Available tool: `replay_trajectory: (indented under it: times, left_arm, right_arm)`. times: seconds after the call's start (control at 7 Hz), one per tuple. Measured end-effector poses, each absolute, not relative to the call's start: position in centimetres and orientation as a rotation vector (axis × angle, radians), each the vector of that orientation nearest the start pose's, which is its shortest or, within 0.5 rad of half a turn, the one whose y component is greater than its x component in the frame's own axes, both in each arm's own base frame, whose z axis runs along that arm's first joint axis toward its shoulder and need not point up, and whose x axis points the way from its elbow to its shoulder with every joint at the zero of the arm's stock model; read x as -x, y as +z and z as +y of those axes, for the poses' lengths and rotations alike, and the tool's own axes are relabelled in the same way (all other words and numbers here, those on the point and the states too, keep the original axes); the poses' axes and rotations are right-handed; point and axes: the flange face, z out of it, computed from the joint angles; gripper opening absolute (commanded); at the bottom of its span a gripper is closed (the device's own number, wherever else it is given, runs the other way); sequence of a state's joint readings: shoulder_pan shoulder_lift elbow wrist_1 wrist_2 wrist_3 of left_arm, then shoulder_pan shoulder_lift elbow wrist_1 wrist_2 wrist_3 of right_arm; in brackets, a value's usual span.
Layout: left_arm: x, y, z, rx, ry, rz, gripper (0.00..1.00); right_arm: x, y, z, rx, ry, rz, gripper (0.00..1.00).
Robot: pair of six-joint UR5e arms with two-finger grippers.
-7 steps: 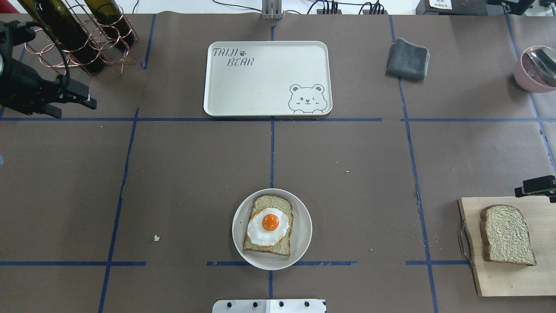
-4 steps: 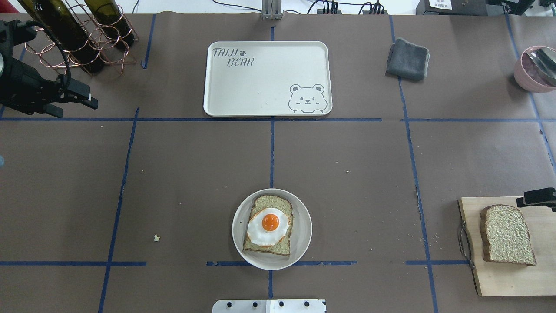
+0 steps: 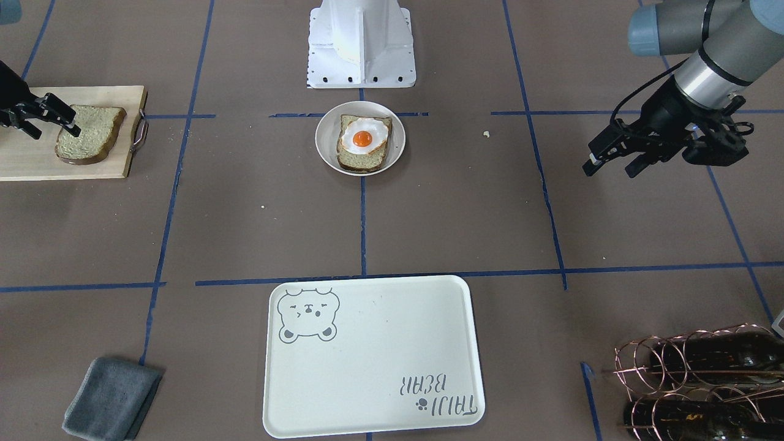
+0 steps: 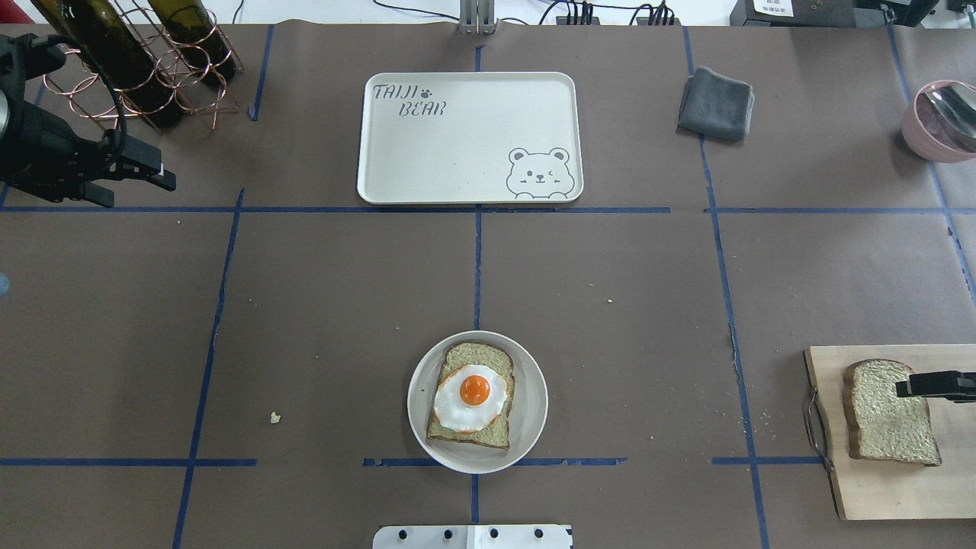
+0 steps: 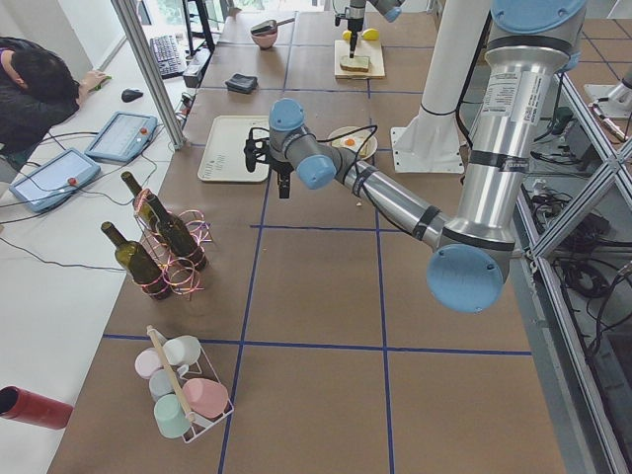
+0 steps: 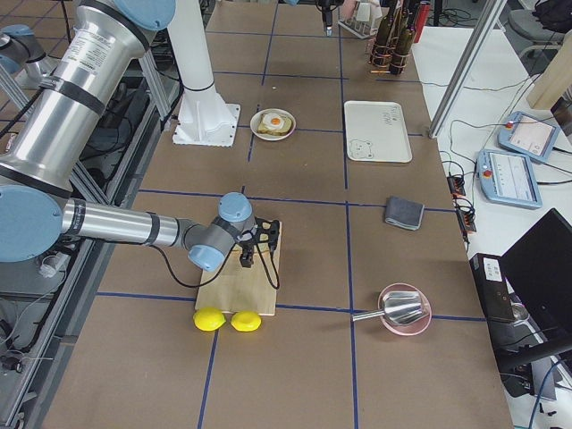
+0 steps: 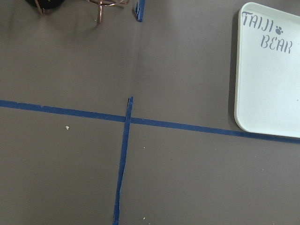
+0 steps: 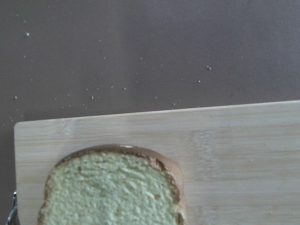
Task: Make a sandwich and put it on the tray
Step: 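Lower the right gripper onto the bread slice on the wooden board, then grasp the bread slice edge with the right gripper and lift it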
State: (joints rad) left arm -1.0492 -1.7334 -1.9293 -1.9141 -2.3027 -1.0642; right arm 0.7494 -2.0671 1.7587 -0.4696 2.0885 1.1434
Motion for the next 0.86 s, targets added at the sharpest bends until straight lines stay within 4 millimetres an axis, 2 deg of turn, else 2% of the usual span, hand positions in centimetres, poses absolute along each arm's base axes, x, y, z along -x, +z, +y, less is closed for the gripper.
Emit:
replay_trajectory:
  times: [0.14, 0.43, 0.57, 0.71, 0.86]
  left_arm:
    - [-20.63, 35.91, -49.29, -0.09, -0.175, 1.064, 1.0]
    - [-20.63, 35.98, -49.28, -0.09, -0.174, 1.063, 1.0]
    - [-20.63, 36.03, -49.29, -0.089, -0.174, 1.063, 1.0]
    - [-20.64, 36.08, -49.31, -0.089, -0.174, 1.062, 1.0]
    - [-20.64, 36.11, -49.31, -0.088, -0.174, 1.062, 1.0]
  right_arm:
    - [16.6, 64.58, -26.43, -0.015, 0.084, -0.914, 0.92]
    - [16.83, 64.45, -26.04, -0.006, 0.069, -0.918, 0.63]
    - [16.82, 64.46, -25.94, -0.003, 0.067, -0.917, 0.41]
    - [16.75, 64.51, -25.85, -0.002, 0.067, -0.916, 0.3]
    - [16.71, 64.54, -25.8, -0.001, 0.067, -0.915, 0.08]
